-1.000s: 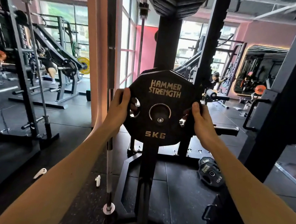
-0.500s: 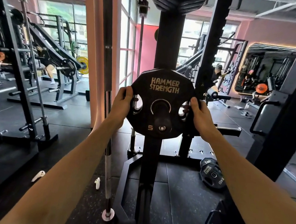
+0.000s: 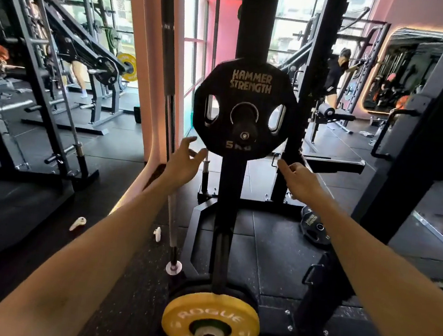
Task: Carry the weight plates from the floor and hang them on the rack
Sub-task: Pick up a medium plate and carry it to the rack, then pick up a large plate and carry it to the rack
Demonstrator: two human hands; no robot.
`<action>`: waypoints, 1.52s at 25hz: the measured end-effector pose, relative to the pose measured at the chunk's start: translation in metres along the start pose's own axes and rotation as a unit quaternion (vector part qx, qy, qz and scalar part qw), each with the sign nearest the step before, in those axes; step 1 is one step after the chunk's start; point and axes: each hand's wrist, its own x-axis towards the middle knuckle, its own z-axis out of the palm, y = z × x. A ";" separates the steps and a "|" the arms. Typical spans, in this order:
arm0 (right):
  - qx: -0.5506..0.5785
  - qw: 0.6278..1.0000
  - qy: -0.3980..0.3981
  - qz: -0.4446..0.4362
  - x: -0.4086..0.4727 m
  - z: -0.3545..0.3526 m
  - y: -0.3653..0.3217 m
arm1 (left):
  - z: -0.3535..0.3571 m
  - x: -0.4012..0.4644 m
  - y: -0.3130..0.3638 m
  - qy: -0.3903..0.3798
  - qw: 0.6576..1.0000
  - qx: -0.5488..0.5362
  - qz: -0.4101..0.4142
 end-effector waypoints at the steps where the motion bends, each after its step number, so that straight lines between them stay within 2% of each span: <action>1: -0.005 1.000 -0.021 0.001 -0.018 0.008 0.012 | 0.004 -0.021 -0.012 -0.017 0.999 0.028 -0.017; 7: -0.034 0.992 -0.114 0.035 -0.139 0.056 0.091 | 0.033 -0.165 -0.090 -0.140 0.975 0.127 -0.116; 12: -0.052 0.968 -0.221 0.102 -0.256 0.106 0.163 | 0.055 -0.300 -0.153 -0.245 0.927 0.180 -0.219; 15: -0.043 0.946 -0.281 0.158 -0.323 0.133 0.196 | 0.061 -0.361 -0.182 -0.311 0.886 0.200 -0.281; 18: -0.024 0.913 -0.321 0.250 -0.392 0.160 0.228 | 0.069 -0.410 -0.211 -0.397 0.830 0.217 -0.327; 23: 0.017 0.864 -0.324 0.385 -0.503 0.194 0.250 | 0.072 -0.488 -0.249 -0.520 0.739 0.226 -0.364; 27: 0.077 0.837 -0.265 0.472 -0.588 0.207 0.261 | 0.072 -0.535 -0.269 -0.592 0.685 0.228 -0.358; 32: 0.126 0.791 -0.131 0.583 -0.681 0.196 0.288 | 0.099 -0.553 -0.272 -0.658 0.635 0.293 -0.280; 35: 0.172 0.741 -0.029 0.648 -0.732 0.179 0.312 | 0.138 -0.548 -0.249 -0.689 0.606 0.336 -0.212; 38: 0.212 0.691 0.039 0.690 -0.780 0.160 0.337 | 0.196 -0.550 -0.217 -0.706 0.584 0.373 -0.147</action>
